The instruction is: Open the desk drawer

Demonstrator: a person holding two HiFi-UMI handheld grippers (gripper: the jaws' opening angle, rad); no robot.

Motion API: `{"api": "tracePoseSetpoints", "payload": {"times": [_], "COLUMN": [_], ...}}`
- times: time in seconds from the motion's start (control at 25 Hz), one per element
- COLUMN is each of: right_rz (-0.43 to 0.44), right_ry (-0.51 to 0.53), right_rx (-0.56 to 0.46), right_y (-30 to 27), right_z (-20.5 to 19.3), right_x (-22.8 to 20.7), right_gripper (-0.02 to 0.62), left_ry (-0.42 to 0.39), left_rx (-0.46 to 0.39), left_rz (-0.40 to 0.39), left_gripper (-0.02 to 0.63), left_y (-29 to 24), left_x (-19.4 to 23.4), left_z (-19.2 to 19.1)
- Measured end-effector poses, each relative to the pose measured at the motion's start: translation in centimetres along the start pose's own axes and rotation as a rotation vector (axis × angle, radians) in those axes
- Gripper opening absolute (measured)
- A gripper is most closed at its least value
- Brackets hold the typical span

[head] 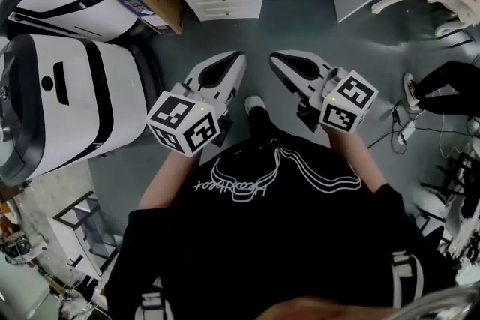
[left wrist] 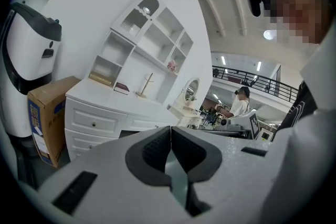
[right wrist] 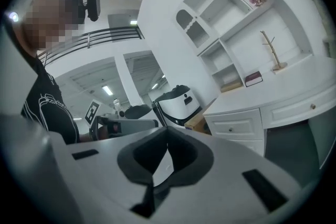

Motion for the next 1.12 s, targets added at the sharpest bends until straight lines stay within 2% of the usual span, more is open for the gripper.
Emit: {"api": "tracePoseSetpoints", "payload": {"times": [0.24,0.44,0.72,0.92,1.12], "right_rz": [0.012,0.020,0.020,-0.004,-0.035], "right_ry": [-0.024,-0.016,-0.087,-0.113,-0.154], "right_rx": [0.034,0.090,0.108,0.151,0.186], "right_y": [-1.9,-4.4,-7.8,-10.4,-12.9], "right_z": [0.8,-0.9,-4.4,-7.2,-9.9], "right_x": [-8.3,-12.9,-17.4,-20.3,-23.4], "right_gripper": [0.006,0.006,0.006,0.006,0.006], "left_ry": [-0.021,-0.024,-0.065,-0.072,-0.056], "left_rx": [0.065,0.072,0.081,0.105,0.143], "left_rz": [0.063,0.082,0.174,0.269,0.324], "left_gripper": [0.006,0.006,0.008,0.008,0.019], "left_y": [-7.9,-11.8,-15.2,-17.7,-20.3], "left_x": [4.2,7.8,15.1,22.4,29.6], "left_z": [1.2,1.0,-2.1,-5.0,-7.4]}}
Point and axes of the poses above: the fingertips, and each gripper's own axes: y backward along the fingers, x to its left, z out of its top, the point moved 5 cm from there along y, backward along the fingers, and after that the axes turned 6 degrees about y, right-handed, at the moved point
